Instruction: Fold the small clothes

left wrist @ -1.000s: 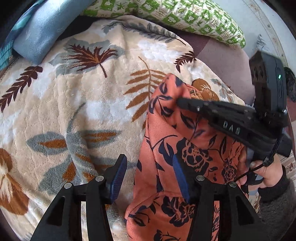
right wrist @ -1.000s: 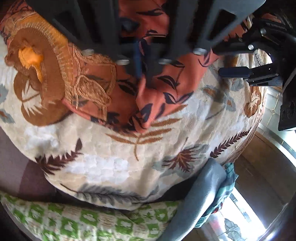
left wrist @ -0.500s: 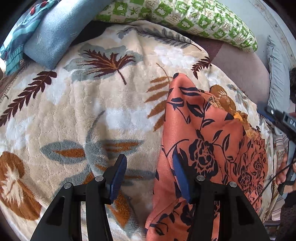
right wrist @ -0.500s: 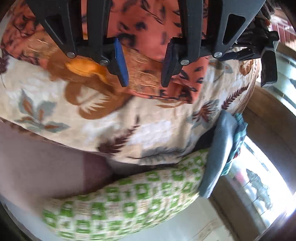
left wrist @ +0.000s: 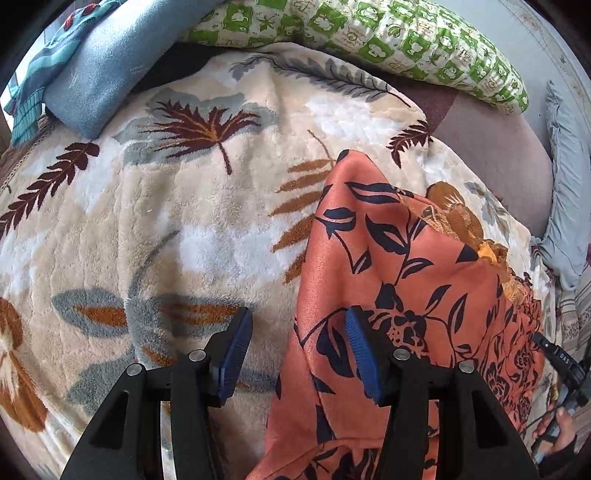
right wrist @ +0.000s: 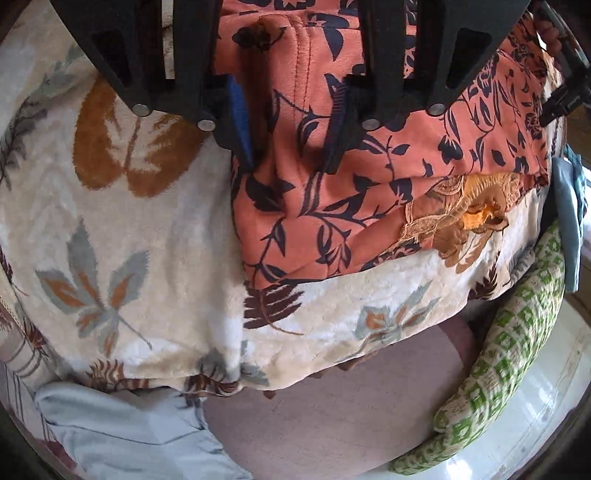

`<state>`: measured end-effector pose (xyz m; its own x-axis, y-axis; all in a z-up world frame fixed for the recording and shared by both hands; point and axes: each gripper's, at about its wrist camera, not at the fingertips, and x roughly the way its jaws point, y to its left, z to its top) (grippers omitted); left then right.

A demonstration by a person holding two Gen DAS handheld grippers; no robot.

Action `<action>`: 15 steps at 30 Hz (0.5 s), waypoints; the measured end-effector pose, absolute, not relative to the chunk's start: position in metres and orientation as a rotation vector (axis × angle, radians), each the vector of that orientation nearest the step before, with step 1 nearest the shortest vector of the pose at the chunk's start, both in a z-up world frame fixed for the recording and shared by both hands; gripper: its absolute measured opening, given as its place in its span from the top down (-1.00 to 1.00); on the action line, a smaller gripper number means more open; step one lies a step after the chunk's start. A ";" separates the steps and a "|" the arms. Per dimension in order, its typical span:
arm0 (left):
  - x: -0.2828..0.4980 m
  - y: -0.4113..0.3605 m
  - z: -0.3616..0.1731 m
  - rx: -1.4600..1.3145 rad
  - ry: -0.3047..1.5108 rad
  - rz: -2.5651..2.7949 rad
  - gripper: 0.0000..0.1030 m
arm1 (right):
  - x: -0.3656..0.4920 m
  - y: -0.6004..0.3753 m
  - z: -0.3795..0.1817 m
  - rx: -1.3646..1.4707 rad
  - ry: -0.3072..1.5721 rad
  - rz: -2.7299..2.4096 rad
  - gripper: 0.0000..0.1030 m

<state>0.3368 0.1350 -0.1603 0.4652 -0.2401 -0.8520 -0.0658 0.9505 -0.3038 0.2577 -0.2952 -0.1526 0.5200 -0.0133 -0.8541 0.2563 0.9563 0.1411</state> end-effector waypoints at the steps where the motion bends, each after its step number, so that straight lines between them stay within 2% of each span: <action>1: 0.336 0.133 -0.159 -0.294 1.076 -0.095 -0.02 | 0.253 -0.293 -0.141 0.258 0.945 -0.157 0.80; 3: 0.338 0.126 -0.160 -0.234 1.069 -0.052 -0.02 | 0.247 -0.299 -0.128 0.314 0.843 -0.177 0.80; 6: 0.340 0.113 -0.163 -0.154 1.055 -0.022 -0.03 | 0.264 -0.305 -0.156 0.282 0.969 -0.239 0.79; 8: 0.340 0.111 -0.162 -0.140 1.054 -0.027 -0.02 | 0.265 -0.302 -0.172 0.243 1.019 -0.272 0.71; 10: 0.339 0.120 -0.159 -0.205 1.079 -0.068 -0.01 | 0.253 -0.303 -0.160 0.292 0.981 -0.281 0.50; 14: 0.321 0.166 -0.135 -0.404 1.117 -0.190 0.05 | 0.203 -0.306 -0.122 0.388 0.930 -0.240 0.47; 15: 0.311 0.177 -0.127 -0.421 1.114 -0.197 0.01 | 0.187 -0.307 -0.112 0.417 0.911 -0.209 0.37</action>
